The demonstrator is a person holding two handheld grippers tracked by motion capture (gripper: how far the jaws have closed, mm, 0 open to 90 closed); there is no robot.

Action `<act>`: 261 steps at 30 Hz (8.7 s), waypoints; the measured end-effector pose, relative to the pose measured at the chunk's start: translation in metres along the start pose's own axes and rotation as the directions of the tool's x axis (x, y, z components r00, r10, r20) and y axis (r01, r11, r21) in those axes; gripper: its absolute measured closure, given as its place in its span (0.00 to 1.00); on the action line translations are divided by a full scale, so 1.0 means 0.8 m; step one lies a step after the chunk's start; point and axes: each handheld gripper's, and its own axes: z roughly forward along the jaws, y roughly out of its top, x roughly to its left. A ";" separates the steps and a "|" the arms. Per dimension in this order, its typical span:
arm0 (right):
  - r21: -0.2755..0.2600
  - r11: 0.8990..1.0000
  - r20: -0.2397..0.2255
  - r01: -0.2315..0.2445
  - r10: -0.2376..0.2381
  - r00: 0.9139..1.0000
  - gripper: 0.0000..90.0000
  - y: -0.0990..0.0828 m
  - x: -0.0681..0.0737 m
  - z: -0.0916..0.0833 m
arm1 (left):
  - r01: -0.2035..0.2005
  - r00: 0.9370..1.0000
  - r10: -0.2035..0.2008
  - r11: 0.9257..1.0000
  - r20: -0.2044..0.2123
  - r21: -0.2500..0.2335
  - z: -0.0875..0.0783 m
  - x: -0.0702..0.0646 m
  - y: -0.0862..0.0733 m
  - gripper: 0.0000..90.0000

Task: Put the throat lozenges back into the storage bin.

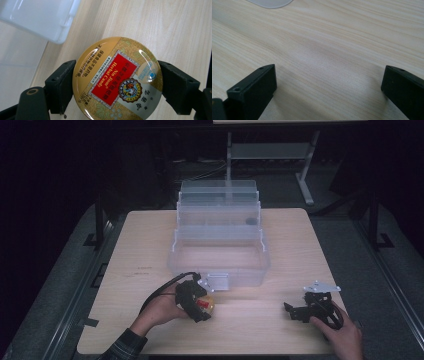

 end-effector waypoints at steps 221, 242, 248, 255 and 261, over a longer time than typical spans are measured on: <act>0.000 1.000 0.000 0.001 -0.001 1.000 0.00 0.000 0.000 0.000 | 0.232 0.944 -0.261 0.960 -0.203 -0.154 -0.137 0.120 -0.002 0.21; 0.000 1.000 0.000 0.000 0.000 1.000 0.00 0.000 0.000 0.000 | 0.229 0.929 -0.290 0.939 -0.230 -0.258 -0.150 0.086 -0.059 0.21; 0.000 1.000 -0.001 0.001 -0.001 1.000 0.00 0.000 0.000 0.000 | 0.231 0.923 -0.300 0.932 -0.239 -0.278 -0.148 0.077 -0.076 0.20; -0.001 1.000 0.000 0.000 0.000 1.000 0.00 0.000 0.000 0.000 | 0.239 0.915 -0.316 0.925 -0.250 -0.295 -0.139 0.067 -0.094 0.19; 0.000 1.000 0.000 0.001 -0.001 1.000 0.00 0.000 0.000 0.000 | 0.241 0.909 -0.327 0.918 -0.259 -0.316 -0.130 0.058 -0.108 0.19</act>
